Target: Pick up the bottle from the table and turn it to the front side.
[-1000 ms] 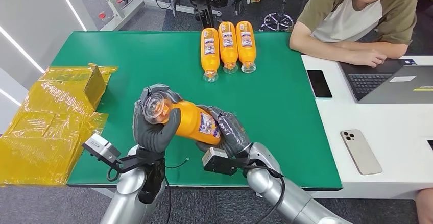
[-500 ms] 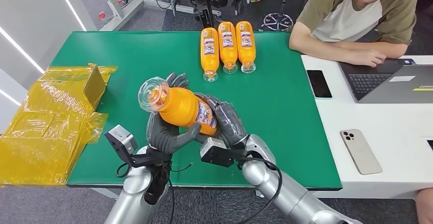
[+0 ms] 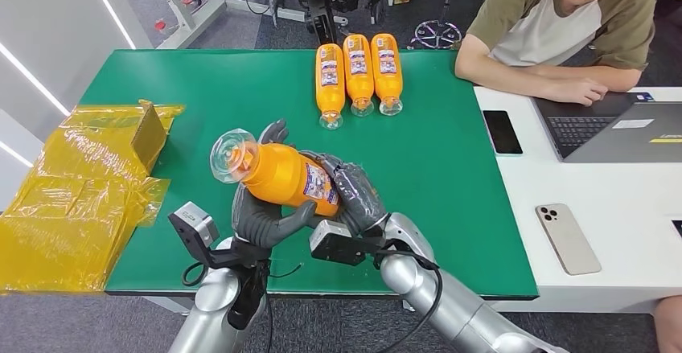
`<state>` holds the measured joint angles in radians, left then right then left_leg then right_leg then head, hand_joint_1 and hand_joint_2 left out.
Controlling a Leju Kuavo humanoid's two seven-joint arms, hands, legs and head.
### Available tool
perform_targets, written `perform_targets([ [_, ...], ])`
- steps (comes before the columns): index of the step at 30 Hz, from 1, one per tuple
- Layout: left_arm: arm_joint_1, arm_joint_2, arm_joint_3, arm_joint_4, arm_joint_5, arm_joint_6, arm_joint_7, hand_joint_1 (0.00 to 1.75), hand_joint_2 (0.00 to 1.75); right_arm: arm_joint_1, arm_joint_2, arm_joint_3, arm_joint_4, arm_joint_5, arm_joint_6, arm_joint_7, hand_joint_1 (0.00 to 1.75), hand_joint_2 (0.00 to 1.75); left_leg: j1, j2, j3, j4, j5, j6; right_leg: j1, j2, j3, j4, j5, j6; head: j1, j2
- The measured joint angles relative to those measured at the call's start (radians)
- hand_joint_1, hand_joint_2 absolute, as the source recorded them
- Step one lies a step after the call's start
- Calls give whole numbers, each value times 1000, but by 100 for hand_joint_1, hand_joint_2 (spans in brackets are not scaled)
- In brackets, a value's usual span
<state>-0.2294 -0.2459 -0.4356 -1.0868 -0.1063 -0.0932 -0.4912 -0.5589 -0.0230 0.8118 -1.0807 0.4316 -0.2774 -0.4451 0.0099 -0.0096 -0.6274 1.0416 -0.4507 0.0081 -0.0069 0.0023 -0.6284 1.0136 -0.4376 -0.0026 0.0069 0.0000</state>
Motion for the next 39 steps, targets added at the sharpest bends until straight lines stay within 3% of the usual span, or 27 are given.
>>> perform_targets([
  [12,29,7,19,-26,75,59,-19,0,175,32,-11,1,-8,109,101,60,175,175,0,0,0,0,0,0,0,0,0,0,0,0,0,0],
  [23,60,8,64,-88,95,81,-28,0,175,91,-45,1,-38,145,115,70,175,175,0,0,0,0,0,0,0,0,0,0,0,0,0,0],
  [27,62,8,65,-90,95,73,-32,168,175,95,-51,1,-49,147,117,75,175,175,0,0,0,0,0,0,0,0,0,0,0,0,0,0],
  [28,62,8,65,-90,92,65,-33,175,175,96,-53,1,-50,147,117,75,175,175,0,0,0,0,0,0,0,0,0,0,0,0,0,0],
  [39,52,9,37,-71,22,-7,-17,175,175,111,-61,-13,-75,151,51,80,175,175,0,1,0,0,0,0,0,1,0,0,0,0,0,0],
])
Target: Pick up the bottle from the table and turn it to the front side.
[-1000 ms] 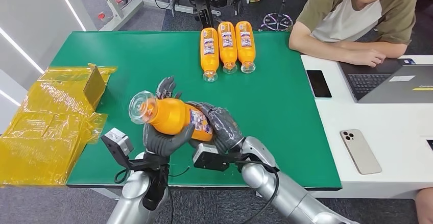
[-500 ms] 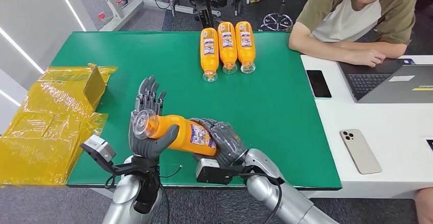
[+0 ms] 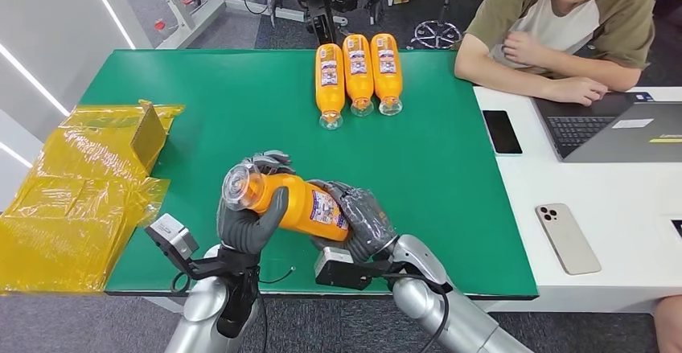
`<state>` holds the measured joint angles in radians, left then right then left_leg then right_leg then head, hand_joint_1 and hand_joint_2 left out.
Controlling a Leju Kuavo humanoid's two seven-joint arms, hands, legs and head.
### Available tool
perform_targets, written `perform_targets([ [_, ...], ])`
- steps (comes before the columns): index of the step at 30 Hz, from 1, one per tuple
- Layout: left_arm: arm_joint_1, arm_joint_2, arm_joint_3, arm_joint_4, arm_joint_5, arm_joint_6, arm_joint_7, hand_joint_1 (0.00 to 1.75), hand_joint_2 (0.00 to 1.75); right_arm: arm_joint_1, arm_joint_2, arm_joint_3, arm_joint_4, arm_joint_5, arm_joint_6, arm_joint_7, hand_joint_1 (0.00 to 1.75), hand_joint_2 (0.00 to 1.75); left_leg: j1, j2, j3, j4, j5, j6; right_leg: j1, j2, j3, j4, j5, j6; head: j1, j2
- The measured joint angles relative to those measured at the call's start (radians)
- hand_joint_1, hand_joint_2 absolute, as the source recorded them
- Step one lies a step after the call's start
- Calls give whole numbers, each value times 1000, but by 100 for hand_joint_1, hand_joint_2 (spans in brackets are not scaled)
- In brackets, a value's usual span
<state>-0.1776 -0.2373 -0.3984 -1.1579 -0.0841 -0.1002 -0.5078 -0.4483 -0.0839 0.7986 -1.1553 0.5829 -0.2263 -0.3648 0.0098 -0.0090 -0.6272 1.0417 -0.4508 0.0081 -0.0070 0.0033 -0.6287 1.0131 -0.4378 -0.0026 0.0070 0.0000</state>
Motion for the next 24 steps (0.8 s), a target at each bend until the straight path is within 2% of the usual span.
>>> perform_targets([
  [10,-7,0,-2,5,-12,-2,2,175,175,3,1,-6,-3,-9,-19,-19,175,175,0,0,0,0,0,0,0,0,0,0,0,0,0,0],
  [11,-7,0,-2,5,-12,-2,2,175,175,3,1,-6,-3,-9,-19,-20,169,175,0,0,0,0,0,0,0,0,0,0,0,0,0,0],
  [12,-7,0,-2,5,-12,-2,2,175,175,3,2,-6,-3,-9,-20,-20,150,175,0,0,0,0,0,0,0,0,0,0,0,0,0,0],
  [15,-7,-1,-2,5,-14,0,2,175,175,2,3,-6,-2,-21,-24,-26,24,175,0,0,0,0,0,0,0,0,0,0,0,0,0,0],
  [16,-8,-1,-2,5,-15,2,2,175,175,2,4,-6,0,-30,-26,-32,0,175,0,0,0,0,0,0,0,0,0,0,0,0,0,0],
  [20,-11,1,-2,7,-22,30,4,175,175,-5,21,-4,7,-82,-44,-58,0,175,0,0,0,0,0,0,0,0,0,0,0,0,0,0],
  [24,-13,2,5,8,-18,105,11,175,175,-14,50,-8,9,-155,-83,-79,0,175,0,0,0,-1,0,0,0,0,0,1,0,0,0,0],
])
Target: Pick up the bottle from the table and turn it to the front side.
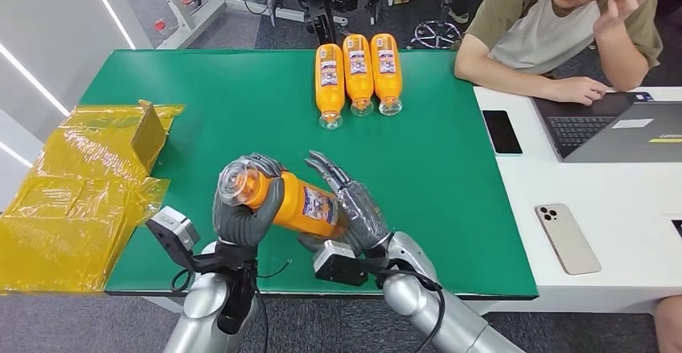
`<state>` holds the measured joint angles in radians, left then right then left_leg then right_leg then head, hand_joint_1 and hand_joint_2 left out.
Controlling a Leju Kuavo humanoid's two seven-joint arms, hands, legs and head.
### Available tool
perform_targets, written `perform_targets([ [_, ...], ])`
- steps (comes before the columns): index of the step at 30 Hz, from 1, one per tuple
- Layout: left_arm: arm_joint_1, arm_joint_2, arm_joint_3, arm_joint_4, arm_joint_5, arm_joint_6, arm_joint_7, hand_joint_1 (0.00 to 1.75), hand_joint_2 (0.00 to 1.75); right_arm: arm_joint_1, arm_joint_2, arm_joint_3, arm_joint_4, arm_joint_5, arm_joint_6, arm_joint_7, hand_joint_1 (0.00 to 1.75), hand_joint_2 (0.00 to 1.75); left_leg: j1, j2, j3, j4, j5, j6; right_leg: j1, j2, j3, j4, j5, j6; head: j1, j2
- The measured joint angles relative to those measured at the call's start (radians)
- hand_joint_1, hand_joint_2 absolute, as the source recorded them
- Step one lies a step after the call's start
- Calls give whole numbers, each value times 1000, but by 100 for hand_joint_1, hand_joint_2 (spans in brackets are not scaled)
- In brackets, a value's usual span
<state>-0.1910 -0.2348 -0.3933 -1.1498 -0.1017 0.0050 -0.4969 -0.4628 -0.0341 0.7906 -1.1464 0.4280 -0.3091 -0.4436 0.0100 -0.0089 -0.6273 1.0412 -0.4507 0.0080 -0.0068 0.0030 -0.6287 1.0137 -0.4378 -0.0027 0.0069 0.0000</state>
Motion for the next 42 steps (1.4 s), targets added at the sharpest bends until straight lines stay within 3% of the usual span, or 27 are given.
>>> perform_targets([
  [6,-8,9,51,0,-47,228,-3,175,175,4,35,-34,-20,-135,-77,-53,0,175,0,0,0,0,0,0,0,0,0,0,0,0,0,0],
  [14,-9,14,74,-1,-67,271,-6,175,175,11,54,-51,-35,-156,-87,-63,0,175,0,0,0,0,0,0,0,0,0,0,0,0,0,0],
  [18,-10,29,85,-12,-157,465,-7,175,175,44,68,-71,-76,-288,-157,-134,0,175,0,0,0,0,0,0,0,0,0,0,0,0,0,0],
  [21,-16,66,108,-30,-315,603,61,175,175,96,85,-84,-142,-333,-263,-180,0,175,0,0,0,0,0,0,0,0,0,0,-1,-1,0,0],
  [24,-34,116,138,-42,-600,666,212,175,175,164,113,-107,-229,-284,-349,-207,0,175,1,0,0,-1,0,-2,1,0,-1,0,-1,-2,0,0],
  [28,-115,209,156,-11,-919,657,384,175,175,256,145,-159,-350,-247,-360,-239,0,175,1,0,1,-2,0,-4,1,0,-1,1,-2,-3,0,0],
  [33,-318,308,154,217,-1208,624,534,175,175,335,194,-225,-469,-209,-360,-253,0,175,1,0,1,-2,2,-6,1,0,-1,1,0,-4,0,0],
  [37,-476,348,138,431,-1323,561,589,175,175,377,215,-266,-538,-193,-360,-257,0,175,1,1,1,-1,3,-7,1,2,-1,1,2,-4,0,0],
  [42,-604,368,110,620,-1377,387,614,175,175,395,220,-286,-583,-192,-360,-258,0,175,1,3,1,-1,3,-7,1,3,-1,1,2,-4,0,0],
])
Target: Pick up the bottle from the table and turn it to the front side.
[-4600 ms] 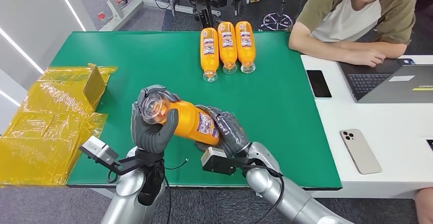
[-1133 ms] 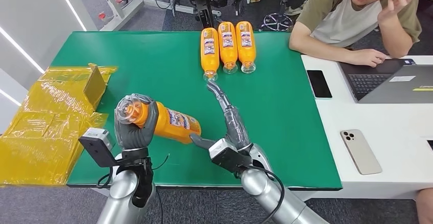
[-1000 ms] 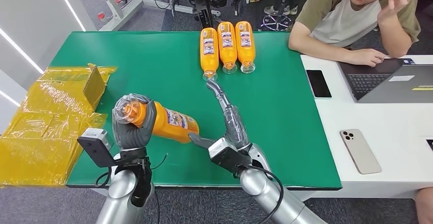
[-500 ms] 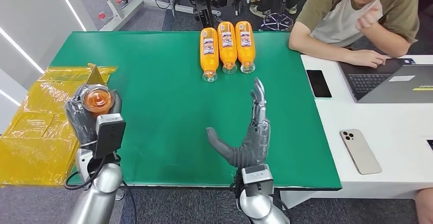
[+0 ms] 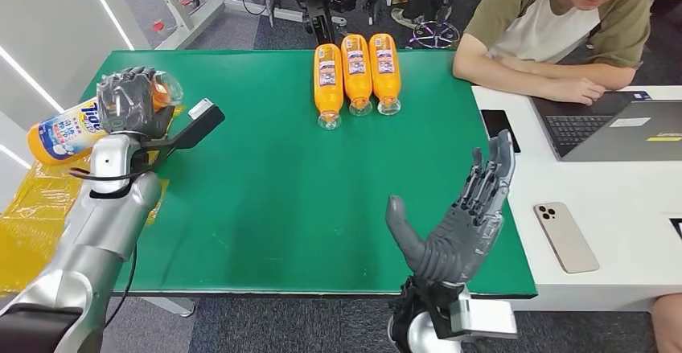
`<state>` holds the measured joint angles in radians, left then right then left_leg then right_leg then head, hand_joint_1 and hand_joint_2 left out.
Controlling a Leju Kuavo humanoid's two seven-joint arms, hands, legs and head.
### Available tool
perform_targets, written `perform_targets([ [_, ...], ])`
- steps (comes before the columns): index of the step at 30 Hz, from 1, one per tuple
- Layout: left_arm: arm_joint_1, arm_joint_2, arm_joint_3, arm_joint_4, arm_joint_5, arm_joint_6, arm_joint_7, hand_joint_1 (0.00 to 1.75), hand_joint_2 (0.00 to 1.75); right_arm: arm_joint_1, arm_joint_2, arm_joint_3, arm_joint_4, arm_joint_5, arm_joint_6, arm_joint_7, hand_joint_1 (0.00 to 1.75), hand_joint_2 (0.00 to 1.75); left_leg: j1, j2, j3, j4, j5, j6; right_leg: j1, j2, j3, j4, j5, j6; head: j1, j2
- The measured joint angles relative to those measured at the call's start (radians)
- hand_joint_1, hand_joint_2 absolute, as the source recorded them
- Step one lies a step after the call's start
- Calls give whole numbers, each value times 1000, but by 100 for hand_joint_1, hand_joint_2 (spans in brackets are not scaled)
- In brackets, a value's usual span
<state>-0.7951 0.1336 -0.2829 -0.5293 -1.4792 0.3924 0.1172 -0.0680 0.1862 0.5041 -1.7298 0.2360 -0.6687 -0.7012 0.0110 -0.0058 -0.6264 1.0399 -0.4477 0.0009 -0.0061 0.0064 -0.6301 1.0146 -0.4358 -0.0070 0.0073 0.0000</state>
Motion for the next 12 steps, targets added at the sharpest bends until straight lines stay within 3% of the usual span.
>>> perform_targets([
  [7,-40,13,-58,140,-75,-180,53,175,175,7,1,-8,-23,2,0,0,0,175,0,1,0,0,0,0,0,1,-1,0,0,0,0,0],
  [12,-24,25,-104,186,-87,-220,56,175,175,10,2,-13,-35,5,0,0,0,175,0,2,0,-1,0,0,0,1,-1,0,0,0,0,0],
])
